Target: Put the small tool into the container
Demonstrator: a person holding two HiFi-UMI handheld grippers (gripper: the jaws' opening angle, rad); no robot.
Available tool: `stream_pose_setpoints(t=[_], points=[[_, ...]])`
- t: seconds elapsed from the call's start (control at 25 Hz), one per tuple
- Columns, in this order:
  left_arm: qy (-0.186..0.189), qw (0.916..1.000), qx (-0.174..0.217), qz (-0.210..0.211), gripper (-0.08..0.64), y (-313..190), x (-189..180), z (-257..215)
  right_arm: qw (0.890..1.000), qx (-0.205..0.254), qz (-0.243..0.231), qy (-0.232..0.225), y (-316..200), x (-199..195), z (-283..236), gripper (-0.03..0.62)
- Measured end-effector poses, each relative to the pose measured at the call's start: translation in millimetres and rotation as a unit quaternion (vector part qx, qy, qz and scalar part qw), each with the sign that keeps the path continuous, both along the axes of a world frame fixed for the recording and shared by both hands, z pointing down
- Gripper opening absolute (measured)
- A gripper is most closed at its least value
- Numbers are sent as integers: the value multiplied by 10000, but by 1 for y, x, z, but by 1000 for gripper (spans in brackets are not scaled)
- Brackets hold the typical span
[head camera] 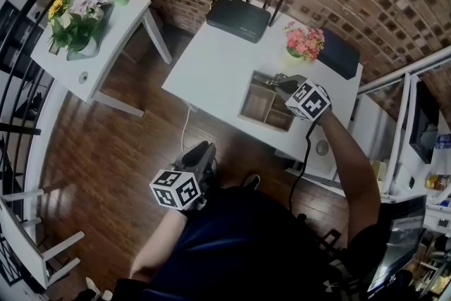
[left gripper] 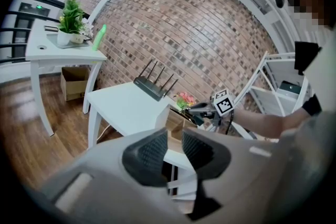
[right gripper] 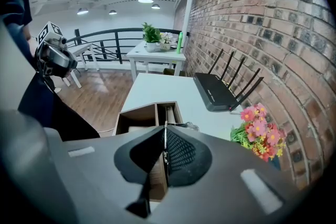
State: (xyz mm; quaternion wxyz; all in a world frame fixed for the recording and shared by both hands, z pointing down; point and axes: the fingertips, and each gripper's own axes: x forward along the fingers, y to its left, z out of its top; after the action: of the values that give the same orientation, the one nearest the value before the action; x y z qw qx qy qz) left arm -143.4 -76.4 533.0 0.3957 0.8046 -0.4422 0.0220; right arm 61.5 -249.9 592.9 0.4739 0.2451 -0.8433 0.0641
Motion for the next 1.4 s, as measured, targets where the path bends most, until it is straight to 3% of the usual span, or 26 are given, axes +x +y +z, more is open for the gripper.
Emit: stream_pose_setpoints(t=[0.68, 1.04, 1.12, 1.2, 1.4], points=[[14, 10000, -87, -2, 84, -4, -4, 5, 9995, -291, 59, 119, 2, -2, 31, 17], [-2, 9999, -108, 53, 84, -5, -3, 5, 9987, -389, 284, -162, 1, 2, 38, 34], [2, 9999, -109, 66, 84, -5, -3, 4, 9980, -401, 402, -265, 0, 3, 37, 57], [-1, 9999, -91, 101, 84, -5, -2, 3, 9971, -416, 514, -388, 0, 3, 34, 134], [8, 9997, -52, 227, 84, -7, 5, 1, 9933, -246, 866, -731, 2, 11, 20, 146]])
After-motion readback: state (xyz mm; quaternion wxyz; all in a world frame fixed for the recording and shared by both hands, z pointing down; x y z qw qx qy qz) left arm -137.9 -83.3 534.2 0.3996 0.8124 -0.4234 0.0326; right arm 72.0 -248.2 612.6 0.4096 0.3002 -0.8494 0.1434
